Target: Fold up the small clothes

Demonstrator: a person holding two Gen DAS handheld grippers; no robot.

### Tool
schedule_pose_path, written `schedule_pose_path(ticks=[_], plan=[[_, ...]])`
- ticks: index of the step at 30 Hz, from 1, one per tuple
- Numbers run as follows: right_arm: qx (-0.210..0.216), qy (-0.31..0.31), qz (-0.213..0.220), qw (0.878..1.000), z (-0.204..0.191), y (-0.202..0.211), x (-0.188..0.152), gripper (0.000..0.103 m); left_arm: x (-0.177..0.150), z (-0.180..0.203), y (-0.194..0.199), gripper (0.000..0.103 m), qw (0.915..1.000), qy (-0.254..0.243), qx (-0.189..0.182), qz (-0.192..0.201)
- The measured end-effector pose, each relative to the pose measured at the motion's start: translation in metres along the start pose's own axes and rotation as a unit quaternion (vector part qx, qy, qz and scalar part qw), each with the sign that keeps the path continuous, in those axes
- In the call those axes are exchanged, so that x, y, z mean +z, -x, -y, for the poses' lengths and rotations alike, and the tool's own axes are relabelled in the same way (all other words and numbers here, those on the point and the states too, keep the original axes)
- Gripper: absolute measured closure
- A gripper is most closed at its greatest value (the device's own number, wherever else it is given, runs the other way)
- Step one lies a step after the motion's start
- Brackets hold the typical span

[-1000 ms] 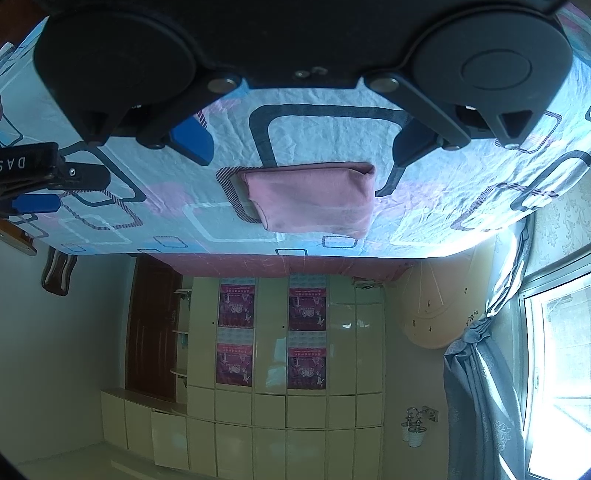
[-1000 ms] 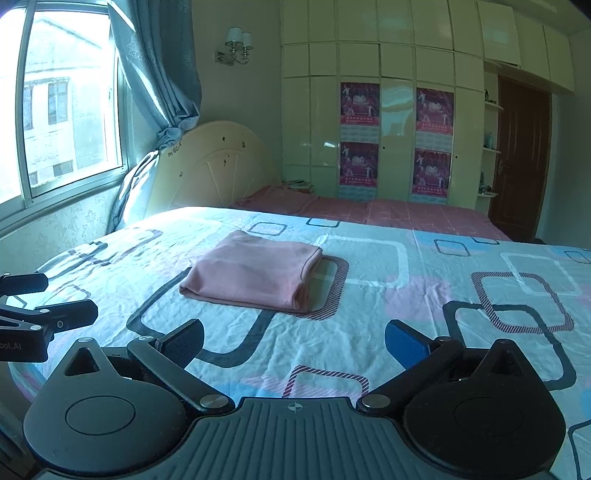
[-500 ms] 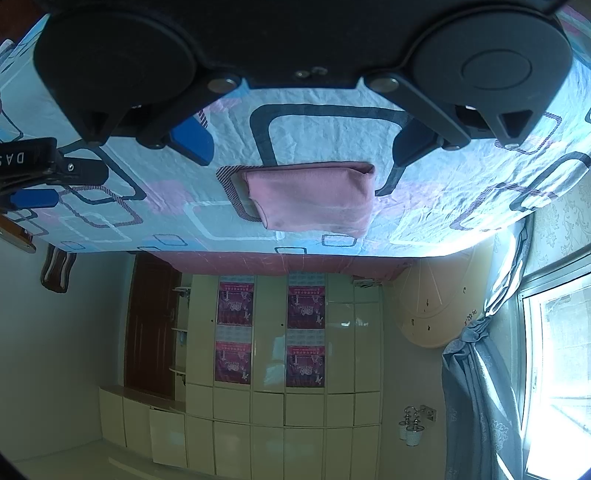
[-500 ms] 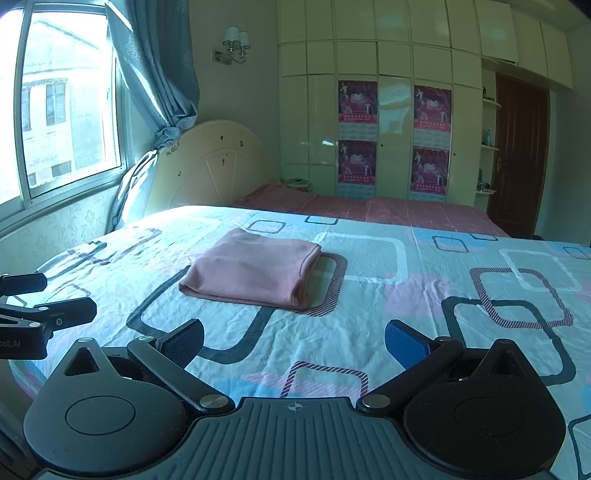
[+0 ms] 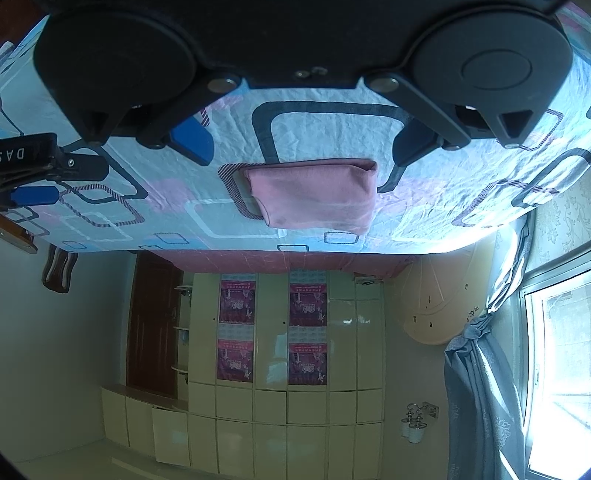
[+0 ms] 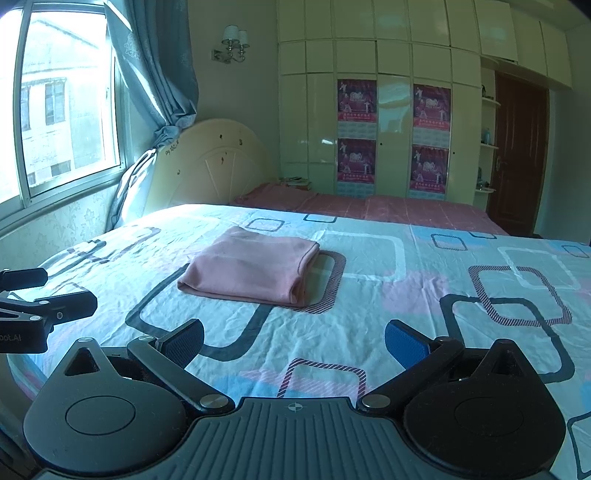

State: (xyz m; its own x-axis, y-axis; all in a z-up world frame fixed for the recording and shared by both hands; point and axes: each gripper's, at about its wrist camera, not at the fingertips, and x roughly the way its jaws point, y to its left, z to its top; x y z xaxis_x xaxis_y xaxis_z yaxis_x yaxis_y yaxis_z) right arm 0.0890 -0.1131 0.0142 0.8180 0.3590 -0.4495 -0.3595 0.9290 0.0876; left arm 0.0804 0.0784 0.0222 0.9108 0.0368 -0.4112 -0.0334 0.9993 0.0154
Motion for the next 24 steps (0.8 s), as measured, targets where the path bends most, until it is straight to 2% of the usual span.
schedule_pose_path(ticks=[24], plan=[[0.004, 0.003, -0.002, 1.0, -0.0019, -0.0036, 0.0013, 0.0, -0.0002, -0.0015, -0.0017, 0.001, 1.0, -0.005, -0.004, 0.001]])
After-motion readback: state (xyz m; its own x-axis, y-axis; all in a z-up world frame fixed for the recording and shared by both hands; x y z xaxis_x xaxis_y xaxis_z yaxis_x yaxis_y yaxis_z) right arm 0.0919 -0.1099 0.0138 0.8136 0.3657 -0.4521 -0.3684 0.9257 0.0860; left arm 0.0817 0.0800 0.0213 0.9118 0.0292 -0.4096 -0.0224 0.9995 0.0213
